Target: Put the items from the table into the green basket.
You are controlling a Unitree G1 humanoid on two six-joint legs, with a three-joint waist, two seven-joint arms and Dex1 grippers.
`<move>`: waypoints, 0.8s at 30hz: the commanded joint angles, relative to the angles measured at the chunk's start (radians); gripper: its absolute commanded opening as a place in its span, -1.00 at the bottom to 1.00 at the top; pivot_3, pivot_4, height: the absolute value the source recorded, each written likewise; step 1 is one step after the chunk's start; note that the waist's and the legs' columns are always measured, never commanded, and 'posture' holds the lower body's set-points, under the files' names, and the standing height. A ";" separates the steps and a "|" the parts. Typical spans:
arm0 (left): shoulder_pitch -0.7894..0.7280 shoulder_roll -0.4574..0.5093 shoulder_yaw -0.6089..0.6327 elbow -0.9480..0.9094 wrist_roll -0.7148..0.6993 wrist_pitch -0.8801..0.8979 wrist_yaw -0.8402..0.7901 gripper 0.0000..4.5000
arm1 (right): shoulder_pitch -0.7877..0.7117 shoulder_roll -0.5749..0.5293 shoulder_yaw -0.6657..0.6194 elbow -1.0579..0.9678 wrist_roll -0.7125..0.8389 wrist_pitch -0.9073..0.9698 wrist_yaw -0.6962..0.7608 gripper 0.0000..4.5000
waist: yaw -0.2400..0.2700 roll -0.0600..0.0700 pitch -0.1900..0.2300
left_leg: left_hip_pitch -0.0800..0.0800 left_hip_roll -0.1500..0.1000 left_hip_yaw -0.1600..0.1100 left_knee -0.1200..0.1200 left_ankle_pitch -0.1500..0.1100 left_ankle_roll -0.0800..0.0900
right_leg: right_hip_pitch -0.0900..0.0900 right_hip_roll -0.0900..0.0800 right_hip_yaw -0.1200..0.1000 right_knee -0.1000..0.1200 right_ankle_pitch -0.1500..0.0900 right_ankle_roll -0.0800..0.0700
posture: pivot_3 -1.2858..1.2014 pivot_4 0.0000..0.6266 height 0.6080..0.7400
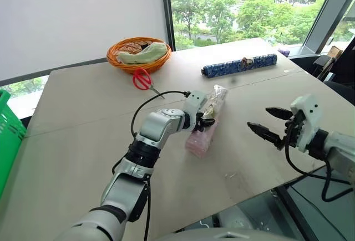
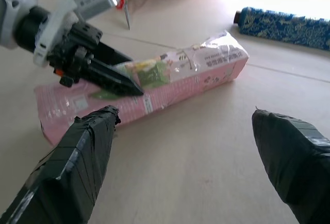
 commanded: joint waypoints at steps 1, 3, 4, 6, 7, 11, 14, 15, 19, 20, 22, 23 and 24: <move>-0.012 -0.009 0.004 0.001 0.022 -0.030 0.018 -0.81 | -0.015 -0.014 -0.016 -0.014 0.005 -0.017 0.007 1.00 | -0.003 0.000 0.000 | 0.000 0.000 0.000 0.000 0.000 0.000 | 0.000 0.000 0.000 0.000 0.000 0.000 | -0.34 -1.00 1.00; -0.023 -0.020 0.041 0.021 0.027 -0.071 0.038 -0.99 | -0.026 -0.013 -0.008 -0.004 0.002 -0.025 0.010 1.00 | -0.003 0.000 0.000 | 0.001 0.000 0.000 0.000 0.000 0.000 | 0.000 0.000 0.000 0.000 0.000 0.000 | -0.33 -1.00 1.00; -0.029 -0.020 0.059 0.029 0.032 -0.113 0.043 -0.99 | -0.034 -0.012 -0.001 0.003 -0.001 -0.030 0.012 1.00 | -0.002 0.000 0.000 | 0.001 0.000 0.000 0.000 0.000 0.000 | 0.000 0.000 0.000 0.000 0.000 0.000 | -0.32 -1.00 1.00; -0.062 0.005 0.110 0.072 0.050 -0.210 0.068 -0.99 | -0.067 0.002 0.021 0.022 -0.005 -0.045 0.015 1.00 | -0.003 0.000 0.001 | 0.001 0.000 0.000 0.000 0.000 0.000 | 0.000 0.000 0.000 0.000 0.000 0.000 | -0.31 -1.00 1.00; -0.098 0.036 0.157 0.121 0.064 -0.267 0.095 -0.99 | -0.101 0.021 0.038 0.037 -0.001 -0.059 0.018 1.00 | -0.005 0.000 0.003 | 0.000 0.000 0.000 0.000 0.000 0.000 | 0.000 0.000 0.000 0.000 0.000 0.000 | -0.31 -1.00 1.00; -0.250 0.166 0.334 0.359 0.103 -0.515 0.276 -0.99 | -0.254 0.080 0.112 0.129 -0.036 -0.153 0.055 1.00 | -0.024 -0.001 0.010 | 0.000 -0.001 0.000 0.000 0.000 0.000 | -0.004 0.003 0.007 0.001 0.001 0.000 | -0.27 -1.00 1.00; -0.340 0.316 0.415 0.500 0.147 -0.662 0.380 -0.99 | -0.397 0.157 0.176 0.200 -0.033 -0.196 0.085 1.00 | -0.044 -0.003 0.013 | 0.000 -0.001 -0.001 -0.001 0.000 0.000 | -0.007 0.005 0.010 0.002 0.002 0.001 | -0.25 -1.00 1.00; -0.353 0.362 0.415 0.529 0.173 -0.698 0.395 -0.99 | -0.433 0.181 0.194 0.215 -0.033 -0.205 0.092 1.00 | -0.045 -0.003 0.013 | 0.000 -0.001 0.000 -0.002 0.000 0.001 | -0.007 0.006 0.011 0.002 0.002 0.001 | -0.23 -1.00 1.00; -0.386 0.557 0.454 0.633 0.239 -0.801 0.458 -0.99 | -0.544 0.280 0.261 0.255 -0.010 -0.216 0.125 1.00 | -0.025 -0.004 0.013 | 0.000 -0.002 -0.001 -0.009 0.002 -0.004 | -0.008 0.004 0.011 0.000 0.002 0.002 | -0.19 -1.00 1.00; -0.388 0.607 0.467 0.659 0.254 -0.815 0.483 -0.99 | -0.565 0.302 0.277 0.262 -0.003 -0.216 0.136 1.00 | -0.016 -0.004 0.012 | 0.000 -0.004 -0.001 -0.010 0.003 -0.004 | -0.009 0.002 0.010 0.000 0.002 0.002 | -0.15 -1.00 1.00; -0.383 0.686 0.478 0.696 0.280 -0.834 0.512 -0.99 | -0.596 0.330 0.301 0.280 -0.005 -0.220 0.154 1.00 | 0.007 -0.007 0.013 | -0.001 -0.004 -0.001 -0.011 0.002 -0.004 | -0.009 0.002 0.010 0.000 0.002 0.002 | -0.13 -1.00 1.00; -0.374 0.725 0.488 0.710 0.287 -0.838 0.524 -0.99 | -0.613 0.344 0.312 0.293 -0.007 -0.226 0.164 1.00 | 0.024 -0.011 0.013 | -0.001 -0.004 -0.001 -0.012 0.002 -0.004 | -0.009 0.002 0.010 0.000 0.002 0.002 | -0.13 -1.00 1.00; -0.369 0.749 0.493 0.721 0.290 -0.840 0.529 -0.99 | -0.624 0.353 0.318 0.302 -0.010 -0.231 0.171 1.00 | 0.029 -0.014 0.013 | -0.001 -0.004 -0.001 -0.012 0.002 -0.004 | -0.010 0.001 0.010 -0.001 0.002 0.002 | -0.13 -1.00 1.00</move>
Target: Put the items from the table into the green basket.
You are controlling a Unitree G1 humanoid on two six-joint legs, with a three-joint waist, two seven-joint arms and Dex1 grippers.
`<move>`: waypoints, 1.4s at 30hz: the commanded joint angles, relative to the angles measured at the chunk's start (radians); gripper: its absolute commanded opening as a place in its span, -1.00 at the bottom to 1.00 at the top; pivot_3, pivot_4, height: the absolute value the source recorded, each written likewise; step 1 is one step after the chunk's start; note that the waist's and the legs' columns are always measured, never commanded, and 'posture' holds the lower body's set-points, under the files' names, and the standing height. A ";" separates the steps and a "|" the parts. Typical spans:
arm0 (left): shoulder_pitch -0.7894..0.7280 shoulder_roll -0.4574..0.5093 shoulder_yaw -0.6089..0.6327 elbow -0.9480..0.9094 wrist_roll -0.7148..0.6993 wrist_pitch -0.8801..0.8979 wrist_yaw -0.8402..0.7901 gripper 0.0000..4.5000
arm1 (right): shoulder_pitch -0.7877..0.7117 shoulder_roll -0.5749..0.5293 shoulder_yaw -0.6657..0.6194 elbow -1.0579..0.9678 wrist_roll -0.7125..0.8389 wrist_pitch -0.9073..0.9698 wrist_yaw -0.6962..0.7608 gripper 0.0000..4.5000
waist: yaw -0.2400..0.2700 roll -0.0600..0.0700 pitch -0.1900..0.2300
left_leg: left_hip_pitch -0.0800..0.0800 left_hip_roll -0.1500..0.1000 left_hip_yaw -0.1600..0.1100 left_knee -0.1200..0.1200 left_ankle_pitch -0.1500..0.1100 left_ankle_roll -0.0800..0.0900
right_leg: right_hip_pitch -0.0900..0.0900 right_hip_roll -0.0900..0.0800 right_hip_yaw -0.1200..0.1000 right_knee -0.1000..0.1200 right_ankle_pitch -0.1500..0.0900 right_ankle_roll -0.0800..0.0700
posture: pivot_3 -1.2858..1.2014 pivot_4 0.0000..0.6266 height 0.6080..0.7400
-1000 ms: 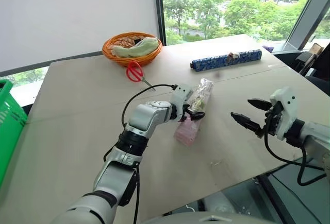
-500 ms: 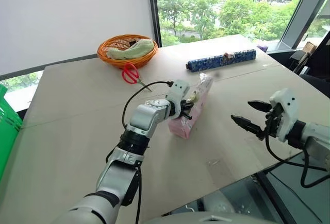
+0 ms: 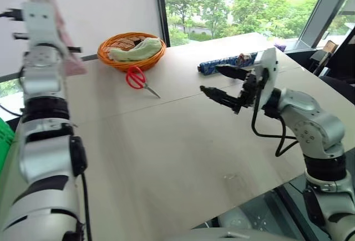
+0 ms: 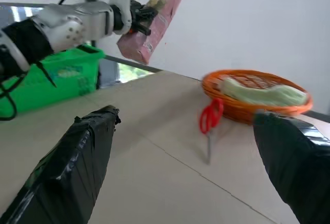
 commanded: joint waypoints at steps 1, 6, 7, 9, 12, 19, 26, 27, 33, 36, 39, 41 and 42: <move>-0.001 0.104 0.042 0.000 0.029 -0.050 0.037 -0.99 | -0.056 0.031 0.009 0.019 0.009 -0.034 0.029 1.00 | 0.019 -0.004 0.000 | 0.000 0.000 0.000 0.000 0.000 0.000 | 0.000 0.000 0.000 0.000 0.000 0.000 | -0.11 -1.00 1.00; 0.119 0.238 0.033 -0.005 0.088 -0.092 0.034 -0.99 | -0.100 0.132 0.006 0.071 0.034 -0.060 0.032 1.00 | 0.082 -0.007 -0.001 | -0.001 -0.001 0.000 0.000 -0.001 -0.003 | -0.004 -0.002 0.000 0.000 0.000 0.000 | -0.08 -1.00 1.00; 0.134 0.257 0.044 0.004 0.089 -0.090 0.045 -0.99 | -0.100 0.136 0.016 0.076 0.024 -0.067 0.044 1.00 | 0.098 -0.008 -0.002 | -0.002 -0.001 0.000 0.000 -0.003 -0.006 | -0.005 -0.002 -0.001 0.000 0.000 0.000 | -0.06 -1.00 1.00; 0.171 0.298 0.054 0.027 0.099 -0.098 0.069 -0.99 | -0.098 0.140 0.034 0.092 0.006 -0.083 0.066 1.00 | 0.122 -0.010 -0.003 | -0.002 -0.001 0.000 0.000 -0.002 -0.008 | -0.006 -0.003 -0.002 0.000 0.000 -0.001 | -0.05 -1.00 1.00; 0.205 0.305 0.065 0.058 0.082 -0.096 0.069 -0.99 | -0.098 0.143 0.050 0.111 -0.011 -0.100 0.084 1.00 | 0.150 -0.011 -0.004 | -0.002 -0.001 0.001 0.000 -0.002 -0.010 | -0.006 -0.004 -0.002 0.001 0.000 -0.002 | -0.05 -1.00 1.00; 0.247 0.277 0.090 0.081 0.059 -0.088 0.080 -0.03 | -0.088 0.143 0.070 0.110 -0.052 -0.117 0.082 1.00 | 0.175 -0.015 -0.006 | -0.003 -0.001 0.001 -0.001 0.000 -0.012 | -0.007 -0.005 -0.004 0.001 0.001 -0.004 | -0.05 -1.00 1.00; 0.191 0.255 0.069 0.109 0.061 -0.156 0.089 0.52 | -0.067 0.128 0.056 0.090 -0.059 -0.110 0.068 1.00 | 0.158 -0.019 -0.010 | -0.009 -0.001 0.001 -0.001 0.000 -0.012 | -0.015 -0.005 -0.005 0.002 0.001 -0.004 | -0.08 -1.00 1.00; 0.186 0.244 0.071 0.111 0.055 -0.175 0.080 0.52 | -0.065 0.125 0.054 0.090 -0.060 -0.111 0.067 1.00 | 0.157 -0.020 -0.010 | -0.013 -0.001 0.001 0.000 0.001 -0.013 | -0.017 -0.005 -0.005 0.003 0.002 -0.004 | -0.08 -1.00 1.00; 0.219 0.076 0.067 0.005 -0.112 -0.294 -0.305 0.52 | -0.047 0.113 0.050 0.097 -0.064 -0.118 0.065 1.00 | 0.156 -0.019 -0.011 | -0.016 -0.001 0.002 0.000 0.001 -0.013 | -0.022 -0.005 -0.007 0.004 0.002 -0.004 | -0.08 -1.00 1.00; 0.390 -0.035 0.014 -0.255 -0.267 -0.203 -0.618 0.52 | -0.003 0.077 0.059 0.126 -0.103 -0.143 0.084 1.00 | 0.153 -0.014 -0.012 | -0.016 -0.001 0.002 0.001 0.002 -0.013 | -0.021 -0.006 -0.008 0.003 0.002 -0.004 | -0.09 -1.00 1.00; 0.611 -0.092 -0.058 -0.548 -0.336 -0.086 -0.752 0.52 | 0.065 0.026 0.053 0.191 -0.175 -0.175 0.063 1.00 | 0.124 -0.014 -0.012 | -0.016 -0.001 0.003 0.001 0.002 -0.011 | -0.020 -0.007 -0.007 0.003 0.002 -0.004 | -0.09 -1.00 1.00; 0.706 -0.131 -0.101 -0.673 -0.325 -0.024 -0.737 0.52 | 0.121 -0.005 0.047 0.250 -0.245 -0.225 0.030 1.00 | 0.102 -0.014 -0.012 | -0.016 -0.001 0.003 0.000 0.004 -0.008 | -0.020 -0.007 -0.007 0.003 0.002 -0.005 | -0.09 -1.00 1.00; 0.751 -0.155 -0.119 -0.735 -0.316 -0.004 -0.720 0.52 | 0.151 -0.017 0.042 0.285 -0.283 -0.261 0.006 1.00 | 0.098 -0.013 -0.011 | -0.015 -0.001 0.003 0.000 0.004 -0.008 | -0.020 -0.007 -0.007 0.003 0.002 -0.005 | -0.10 -1.00 1.00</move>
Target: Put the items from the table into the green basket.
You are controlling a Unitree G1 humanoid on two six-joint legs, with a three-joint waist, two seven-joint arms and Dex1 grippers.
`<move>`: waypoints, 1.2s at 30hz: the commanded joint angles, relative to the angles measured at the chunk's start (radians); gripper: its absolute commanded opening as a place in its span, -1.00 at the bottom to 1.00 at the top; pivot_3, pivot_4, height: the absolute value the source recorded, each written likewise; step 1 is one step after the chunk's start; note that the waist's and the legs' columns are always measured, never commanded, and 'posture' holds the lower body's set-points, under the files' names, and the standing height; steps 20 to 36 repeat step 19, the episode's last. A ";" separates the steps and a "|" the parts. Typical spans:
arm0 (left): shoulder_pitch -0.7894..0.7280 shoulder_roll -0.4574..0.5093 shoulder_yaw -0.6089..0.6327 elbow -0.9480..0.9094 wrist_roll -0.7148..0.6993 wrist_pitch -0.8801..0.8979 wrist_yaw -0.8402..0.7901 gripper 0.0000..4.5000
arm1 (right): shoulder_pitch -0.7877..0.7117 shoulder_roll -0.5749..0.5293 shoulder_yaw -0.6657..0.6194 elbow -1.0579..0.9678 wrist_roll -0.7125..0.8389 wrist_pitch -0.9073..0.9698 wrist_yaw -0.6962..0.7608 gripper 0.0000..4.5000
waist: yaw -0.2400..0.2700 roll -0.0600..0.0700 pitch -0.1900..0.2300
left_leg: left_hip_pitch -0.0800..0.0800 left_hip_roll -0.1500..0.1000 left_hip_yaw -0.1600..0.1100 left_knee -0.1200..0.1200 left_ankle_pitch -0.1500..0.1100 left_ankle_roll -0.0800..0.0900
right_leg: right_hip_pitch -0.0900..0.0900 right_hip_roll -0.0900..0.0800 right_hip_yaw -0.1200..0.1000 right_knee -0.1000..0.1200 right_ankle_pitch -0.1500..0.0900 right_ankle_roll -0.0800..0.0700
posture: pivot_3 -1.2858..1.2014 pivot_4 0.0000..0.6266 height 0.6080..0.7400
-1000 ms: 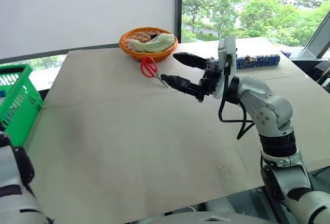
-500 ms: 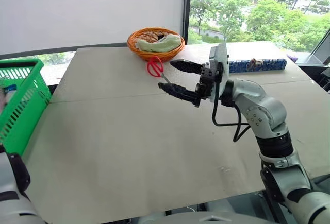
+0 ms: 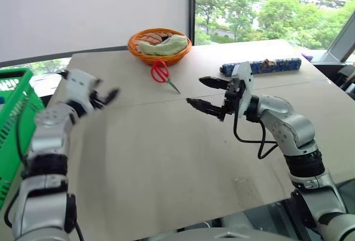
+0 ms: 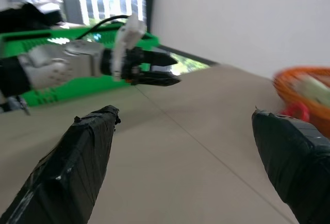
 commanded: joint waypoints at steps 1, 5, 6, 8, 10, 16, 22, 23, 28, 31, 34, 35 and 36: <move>0.099 -0.043 -0.038 -0.240 -0.006 0.077 0.019 0.52 | 0.079 -0.031 -0.042 0.106 -0.122 -0.122 -0.077 1.00 | -0.006 0.001 0.001 | 0.000 0.000 0.000 -0.001 0.000 0.000 | 0.000 0.000 0.000 0.000 0.000 0.000 | -0.10 -1.00 1.00; 0.242 -0.103 -0.066 -0.377 0.007 0.123 0.058 0.52 | 0.199 -0.049 -0.084 0.208 -0.197 -0.254 -0.117 1.00 | -0.006 0.017 0.000 | 0.002 0.001 0.000 -0.001 0.000 0.000 | 0.001 0.001 0.001 0.002 0.000 0.000 | -0.13 -1.00 1.00; 0.267 -0.110 -0.062 -0.396 0.006 0.130 0.064 0.52 | 0.221 -0.053 -0.092 0.224 -0.207 -0.280 -0.120 1.00 | -0.006 0.020 0.000 | 0.002 0.001 0.000 0.000 0.000 0.000 | 0.001 0.001 0.001 0.002 0.000 0.000 | -0.13 -1.00 1.00; 0.292 -0.122 -0.045 -0.413 -0.005 0.146 0.077 0.52 | 0.248 -0.056 -0.106 0.245 -0.217 -0.313 -0.124 1.00 | -0.004 0.024 0.000 | 0.004 0.001 0.000 0.000 0.000 0.000 | 0.002 0.001 0.001 0.004 0.000 -0.001 | -0.13 -1.00 1.00; 0.302 -0.129 -0.025 -0.420 -0.030 0.154 0.068 0.52 | 0.266 -0.051 -0.121 0.254 -0.214 -0.332 -0.124 1.00 | 0.000 0.026 0.001 | 0.010 0.001 0.000 0.000 -0.002 0.004 | 0.008 0.001 0.001 0.004 0.000 -0.001 | -0.13 -1.00 1.00; 0.322 -0.132 -0.008 -0.419 -0.015 0.139 0.070 0.52 | 0.265 -0.041 -0.143 0.275 -0.200 -0.403 -0.086 1.00 | 0.001 0.027 0.000 | 0.023 0.001 0.000 0.000 -0.005 0.000 | 0.022 0.000 0.001 0.001 0.000 -0.001 | -0.13 -1.00 1.00; 0.333 -0.135 -0.002 -0.422 -0.018 0.130 0.067 0.52 | 0.244 -0.035 -0.144 0.287 -0.199 -0.406 -0.078 1.00 | 0.001 0.027 0.000 | 0.022 0.001 0.000 0.000 -0.005 0.000 | 0.022 0.001 0.001 0.000 0.000 -0.001 | -0.12 -1.00 1.00; 0.333 -0.135 -0.002 -0.422 -0.018 0.130 0.067 0.52 | 0.244 -0.035 -0.144 0.287 -0.199 -0.406 -0.078 1.00 | 0.001 0.027 0.000 | 0.022 0.001 0.000 0.000 -0.005 0.000 | 0.022 0.001 0.001 0.000 0.000 -0.001 | -0.12 -1.00 1.00; 0.333 -0.135 -0.002 -0.422 -0.018 0.130 0.067 0.52 | 0.244 -0.035 -0.144 0.287 -0.199 -0.406 -0.078 1.00 | 0.001 0.027 0.000 | 0.022 0.001 0.000 0.000 -0.005 0.000 | 0.022 0.001 0.001 0.000 0.000 -0.001 | -0.12 -1.00 1.00; 0.333 -0.135 -0.002 -0.422 -0.018 0.130 0.067 0.52 | 0.244 -0.035 -0.144 0.287 -0.199 -0.406 -0.078 1.00 | 0.001 0.027 0.000 | 0.022 0.001 0.000 0.000 -0.005 0.000 | 0.022 0.001 0.001 0.000 0.000 -0.001 | -0.12 -1.00 1.00; 0.333 -0.135 -0.002 -0.422 -0.018 0.130 0.067 0.52 | 0.244 -0.035 -0.144 0.287 -0.199 -0.406 -0.078 1.00 | 0.001 0.027 0.000 | 0.022 0.001 0.000 0.000 -0.005 0.000 | 0.022 0.001 0.001 0.000 0.000 -0.001 | -0.12 -1.00 1.00; 0.333 -0.135 -0.002 -0.422 -0.018 0.130 0.067 0.52 | 0.244 -0.035 -0.144 0.287 -0.199 -0.406 -0.078 1.00 | 0.001 0.027 0.000 | 0.022 0.001 0.000 0.000 -0.005 0.000 | 0.022 0.001 0.001 0.000 0.000 -0.001 | -0.12 -1.00 1.00; 0.333 -0.135 -0.002 -0.422 -0.018 0.130 0.067 0.52 | 0.244 -0.035 -0.144 0.287 -0.199 -0.406 -0.078 1.00 | 0.001 0.027 0.000 | 0.022 0.001 0.000 0.000 -0.005 0.000 | 0.022 0.001 0.001 0.000 0.000 -0.001 | -0.12 -1.00 1.00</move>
